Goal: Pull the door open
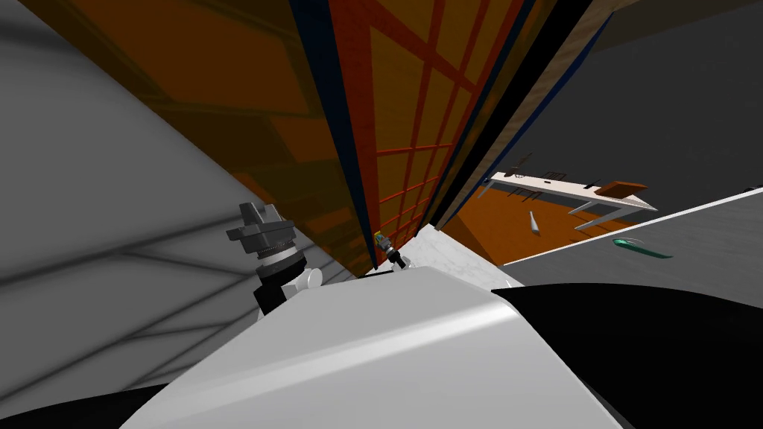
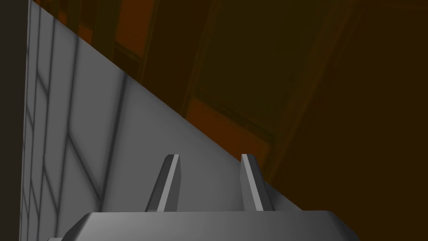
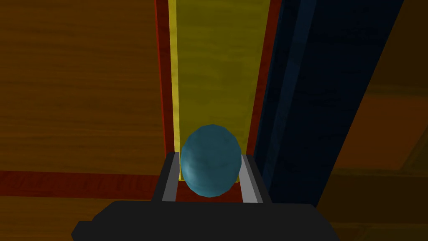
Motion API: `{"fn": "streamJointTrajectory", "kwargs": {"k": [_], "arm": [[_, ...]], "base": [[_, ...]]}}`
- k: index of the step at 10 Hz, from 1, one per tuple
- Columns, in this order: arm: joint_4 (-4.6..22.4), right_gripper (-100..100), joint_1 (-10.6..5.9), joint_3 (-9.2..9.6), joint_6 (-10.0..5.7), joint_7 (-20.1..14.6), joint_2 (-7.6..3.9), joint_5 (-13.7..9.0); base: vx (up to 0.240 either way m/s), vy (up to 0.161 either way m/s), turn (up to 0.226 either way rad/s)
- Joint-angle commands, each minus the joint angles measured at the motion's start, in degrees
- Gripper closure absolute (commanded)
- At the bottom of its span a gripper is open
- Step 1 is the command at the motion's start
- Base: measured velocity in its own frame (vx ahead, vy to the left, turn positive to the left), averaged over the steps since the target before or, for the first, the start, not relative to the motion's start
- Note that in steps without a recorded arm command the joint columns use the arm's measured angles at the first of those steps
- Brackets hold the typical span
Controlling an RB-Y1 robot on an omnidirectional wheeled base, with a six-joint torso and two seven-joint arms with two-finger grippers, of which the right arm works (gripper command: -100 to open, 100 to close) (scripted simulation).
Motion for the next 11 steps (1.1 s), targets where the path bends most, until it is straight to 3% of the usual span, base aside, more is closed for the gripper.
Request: {"fn": "streamJointTrajectory", "kwargs": {"k": [1,11], "arm": [[-0.09,100,0.16,0.0,0.42,0.11,-0.57,0.41],[-0.52,100,0.96,-0.01,2.54,0.69,-3.13,2.48]], "base": [[-0.121,-0.021,0.071],[-0.168,-0.058,0.046]]}}
